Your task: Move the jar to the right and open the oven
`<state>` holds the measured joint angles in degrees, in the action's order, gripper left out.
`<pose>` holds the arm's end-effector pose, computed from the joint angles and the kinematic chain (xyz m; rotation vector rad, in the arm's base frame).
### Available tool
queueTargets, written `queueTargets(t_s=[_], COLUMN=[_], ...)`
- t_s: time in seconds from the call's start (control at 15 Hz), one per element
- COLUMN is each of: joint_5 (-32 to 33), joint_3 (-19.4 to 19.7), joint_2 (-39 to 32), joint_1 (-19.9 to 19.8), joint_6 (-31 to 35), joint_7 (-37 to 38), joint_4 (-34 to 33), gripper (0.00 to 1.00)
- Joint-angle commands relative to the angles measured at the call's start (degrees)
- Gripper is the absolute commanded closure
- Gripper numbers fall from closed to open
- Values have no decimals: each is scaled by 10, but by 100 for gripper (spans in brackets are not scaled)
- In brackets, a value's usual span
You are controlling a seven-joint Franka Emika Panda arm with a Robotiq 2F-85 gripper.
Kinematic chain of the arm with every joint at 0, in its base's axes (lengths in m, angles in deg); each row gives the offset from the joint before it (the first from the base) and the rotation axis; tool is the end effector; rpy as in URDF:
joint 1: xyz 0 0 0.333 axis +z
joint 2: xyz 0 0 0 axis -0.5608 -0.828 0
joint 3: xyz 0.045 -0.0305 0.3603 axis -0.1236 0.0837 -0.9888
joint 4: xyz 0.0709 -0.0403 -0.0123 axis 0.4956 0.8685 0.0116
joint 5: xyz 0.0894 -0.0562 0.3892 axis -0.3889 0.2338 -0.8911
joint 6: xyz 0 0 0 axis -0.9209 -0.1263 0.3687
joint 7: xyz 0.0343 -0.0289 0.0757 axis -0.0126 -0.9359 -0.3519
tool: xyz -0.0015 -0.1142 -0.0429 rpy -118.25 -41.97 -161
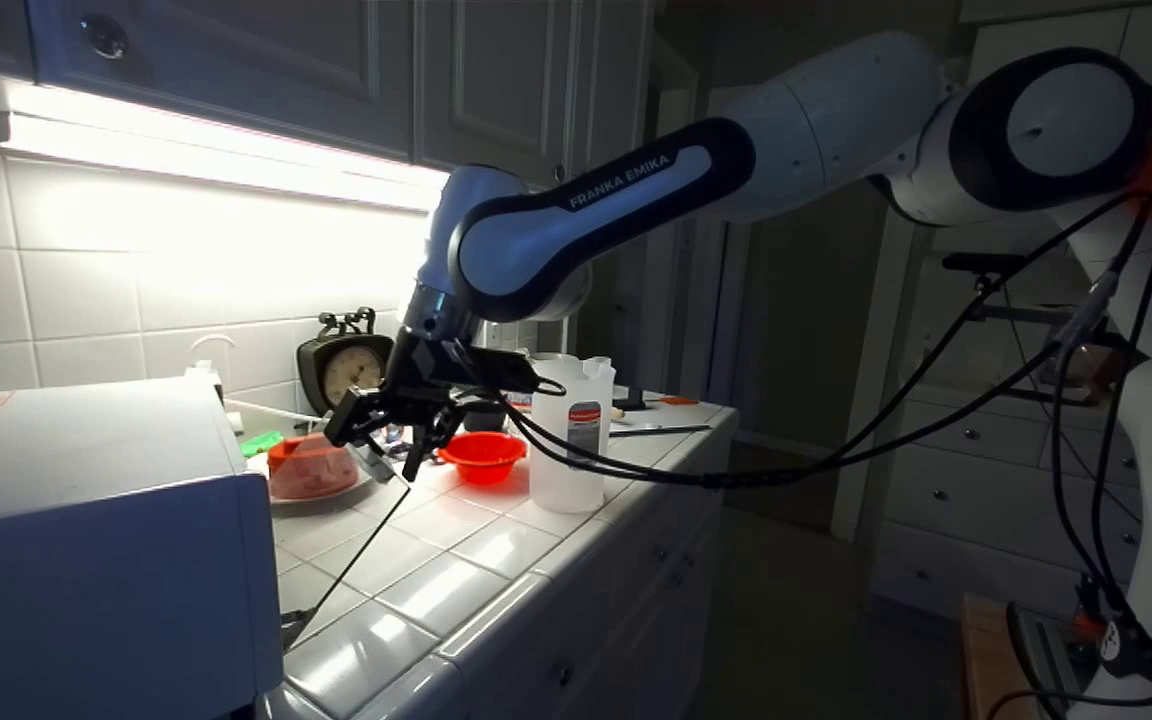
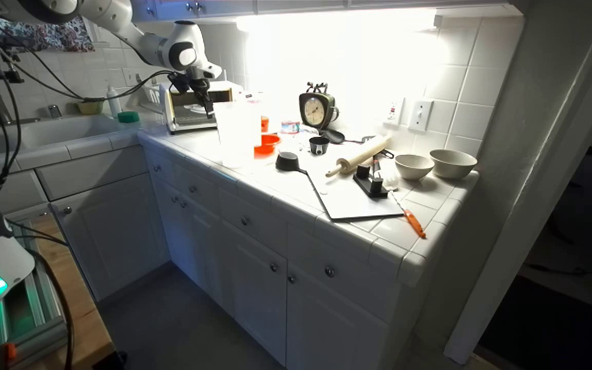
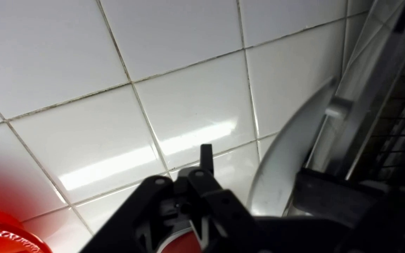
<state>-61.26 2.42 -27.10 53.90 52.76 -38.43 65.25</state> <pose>0.7303 0.2879 0.3702 -2.8892 0.2865 -0.3481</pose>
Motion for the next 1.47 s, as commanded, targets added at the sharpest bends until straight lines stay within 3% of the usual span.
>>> queueTargets(t_s=[0.0,1.4], joint_5=[3,-2], joint_3=[0,0], joint_2=[-9,-16], joint_1=[-2,-7], joint_6=[18,20], joint_7=[16,26], joint_4=[6,8], gripper=[44,45])
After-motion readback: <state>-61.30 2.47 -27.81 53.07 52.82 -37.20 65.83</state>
